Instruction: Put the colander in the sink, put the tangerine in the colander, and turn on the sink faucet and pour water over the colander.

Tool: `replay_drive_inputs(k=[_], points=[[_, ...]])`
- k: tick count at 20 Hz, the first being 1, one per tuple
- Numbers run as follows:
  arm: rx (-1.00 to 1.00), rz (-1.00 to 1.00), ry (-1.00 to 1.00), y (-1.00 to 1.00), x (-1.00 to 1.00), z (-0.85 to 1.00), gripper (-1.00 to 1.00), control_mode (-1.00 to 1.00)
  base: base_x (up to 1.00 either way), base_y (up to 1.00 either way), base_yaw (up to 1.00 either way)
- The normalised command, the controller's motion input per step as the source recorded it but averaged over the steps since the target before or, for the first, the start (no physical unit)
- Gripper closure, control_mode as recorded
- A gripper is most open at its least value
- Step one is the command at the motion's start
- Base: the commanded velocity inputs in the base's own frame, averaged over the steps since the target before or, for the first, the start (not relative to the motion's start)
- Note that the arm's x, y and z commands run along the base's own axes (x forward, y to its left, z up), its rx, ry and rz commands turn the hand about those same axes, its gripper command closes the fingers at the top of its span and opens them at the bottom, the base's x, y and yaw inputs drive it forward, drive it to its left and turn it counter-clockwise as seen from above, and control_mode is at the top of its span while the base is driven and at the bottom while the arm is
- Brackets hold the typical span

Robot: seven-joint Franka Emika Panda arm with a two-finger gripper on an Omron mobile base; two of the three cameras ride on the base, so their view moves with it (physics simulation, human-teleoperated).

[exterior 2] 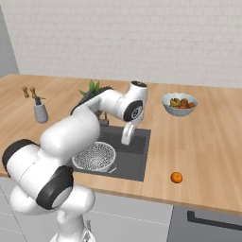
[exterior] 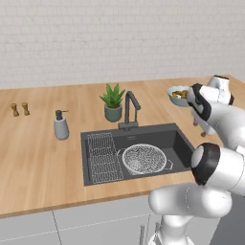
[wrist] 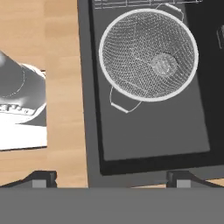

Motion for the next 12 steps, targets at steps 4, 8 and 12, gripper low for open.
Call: replay_drive_inputs(k=[4,8,12], points=[[0.02,-0.76,0.20,-0.65,-0.18,0.00,-1.00,-1.00,0.00,0.00,0.00],[0.08,-0.74,0.16,-0.77,-0.23,-0.10,-1.00,-1.00,0.00,0.00,0.00],[0.02,-0.72,0.08,-0.72,-0.28,-0.31,-1.00,-1.00,0.00,0.00,0.00]])
